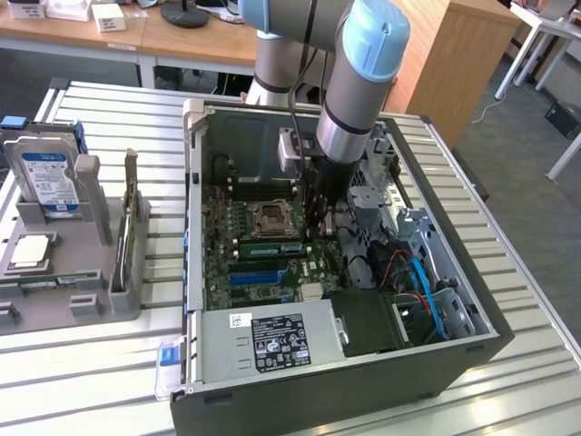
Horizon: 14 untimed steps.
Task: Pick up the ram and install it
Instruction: 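Press down the ram until it locks into place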
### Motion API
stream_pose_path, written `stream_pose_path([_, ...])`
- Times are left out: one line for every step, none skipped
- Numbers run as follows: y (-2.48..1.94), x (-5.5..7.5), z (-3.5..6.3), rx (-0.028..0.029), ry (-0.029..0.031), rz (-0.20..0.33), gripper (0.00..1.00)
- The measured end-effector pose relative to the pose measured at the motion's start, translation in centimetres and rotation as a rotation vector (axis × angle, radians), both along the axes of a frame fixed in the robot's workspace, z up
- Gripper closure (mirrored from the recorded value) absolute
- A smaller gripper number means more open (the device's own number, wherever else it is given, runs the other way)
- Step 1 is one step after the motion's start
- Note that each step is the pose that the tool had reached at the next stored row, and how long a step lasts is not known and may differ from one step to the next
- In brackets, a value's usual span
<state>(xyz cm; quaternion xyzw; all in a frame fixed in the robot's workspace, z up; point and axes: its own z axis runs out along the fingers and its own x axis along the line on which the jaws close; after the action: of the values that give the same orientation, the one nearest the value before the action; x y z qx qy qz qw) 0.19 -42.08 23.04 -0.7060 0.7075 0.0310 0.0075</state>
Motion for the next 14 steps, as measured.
stream_pose_path([0.00, 0.00, 0.00, -0.0002, 0.0001, 0.000, 0.89])
stream_pose_path([0.00, 0.00, 0.00, -0.0002, 0.0001, 0.000, 0.89])
stream_pose_path([0.00, 0.00, 0.00, -0.0002, 0.0001, 0.000, 0.89])
stream_pose_path([0.00, 0.00, 0.00, -0.0002, 0.0001, 0.000, 0.89])
stream_pose_path([0.00, 0.00, -0.03, 0.0000, 0.0000, 0.000, 0.89])
stream_pose_path([0.00, 0.00, -0.09, 0.0003, 0.0000, 0.000, 0.89])
stream_pose_path([0.00, 0.00, -0.11, 0.0000, 0.0000, 0.000, 0.89])
stream_pose_path([0.00, 0.00, -0.11, -0.0002, 0.0001, 0.000, 0.89])
stream_pose_path([-0.01, 0.00, -0.11, -0.0002, 0.0000, 0.000, 0.89])
stream_pose_path([-0.01, 0.00, -0.11, -0.0002, 0.0001, 0.000, 0.89])
stream_pose_path([-0.01, 0.00, -0.11, -0.0003, 0.0001, 0.000, 0.89])
stream_pose_path([0.00, 0.00, -0.12, -0.0002, 0.0001, 0.000, 0.89])
stream_pose_path([0.00, 0.00, -0.18, 0.0002, -0.0001, 0.000, 0.89])
stream_pose_path([0.00, 0.00, -0.20, 0.0000, 0.0000, 0.000, 0.89])
